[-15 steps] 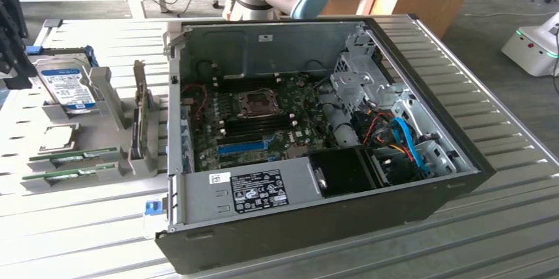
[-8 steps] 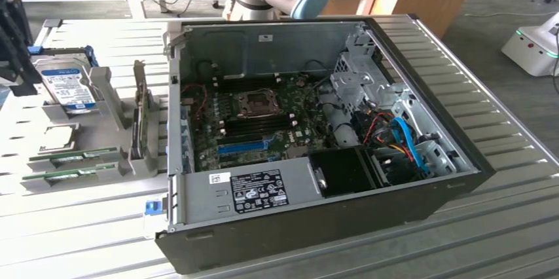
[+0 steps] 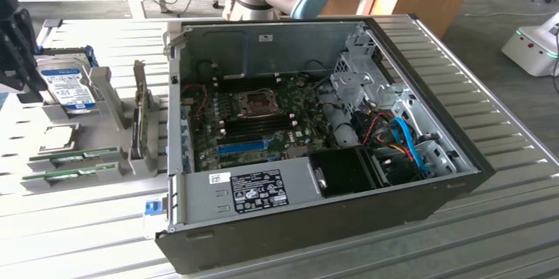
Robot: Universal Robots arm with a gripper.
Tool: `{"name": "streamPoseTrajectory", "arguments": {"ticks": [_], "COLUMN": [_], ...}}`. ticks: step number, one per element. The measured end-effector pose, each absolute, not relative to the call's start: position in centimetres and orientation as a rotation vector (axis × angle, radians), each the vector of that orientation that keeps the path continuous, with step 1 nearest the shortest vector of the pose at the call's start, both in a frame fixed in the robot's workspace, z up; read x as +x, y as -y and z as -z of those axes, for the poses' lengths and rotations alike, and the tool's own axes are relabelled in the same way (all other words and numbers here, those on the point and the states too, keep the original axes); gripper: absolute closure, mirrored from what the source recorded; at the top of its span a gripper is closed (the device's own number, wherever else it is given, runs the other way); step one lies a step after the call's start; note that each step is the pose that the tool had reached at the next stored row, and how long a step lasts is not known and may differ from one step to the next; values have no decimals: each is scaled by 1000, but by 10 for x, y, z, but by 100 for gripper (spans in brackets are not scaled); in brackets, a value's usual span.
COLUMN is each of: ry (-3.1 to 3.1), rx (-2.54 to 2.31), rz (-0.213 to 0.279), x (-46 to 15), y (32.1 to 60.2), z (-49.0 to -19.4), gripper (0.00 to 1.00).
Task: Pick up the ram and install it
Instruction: 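Pick up the ram and move it above insertion slot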
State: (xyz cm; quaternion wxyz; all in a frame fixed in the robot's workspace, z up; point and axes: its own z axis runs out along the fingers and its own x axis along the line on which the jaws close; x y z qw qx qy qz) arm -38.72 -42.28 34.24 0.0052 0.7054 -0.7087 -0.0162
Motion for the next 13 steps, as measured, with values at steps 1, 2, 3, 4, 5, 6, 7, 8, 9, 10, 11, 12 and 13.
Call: {"name": "streamPoseTrajectory", "arguments": {"ticks": [1, 2, 3, 4, 5, 6, 7, 8, 9, 10, 11, 12, 13], "ry": [2219, 2219, 2219, 2219, 2219, 2219, 2220, 2220, 2220, 2220, 2220, 2220, 2220], "rx": [2209, 2209, 2209, 2209, 2209, 2209, 2209, 2209, 2210, 2210, 2210, 2210, 2210], "rz": [51, 51, 51, 52, 52, 52, 52, 52, 53, 53, 53, 54, 54], "x": [-387, -387, -387, -387, -387, -387, -387, -387, -387, -387, -387, -387, -387], "y": [423, 423, 423, 423, 423, 423, 423, 423, 423, 423, 423, 423, 423], "z": [-341, -339, -337, -335, -333, -331, -329, -328, -326, -325, -323, -322, -320], "gripper": [70, 70, 70, 70, 70, 70, 70, 70, 70, 70, 70, 70, 70]}}
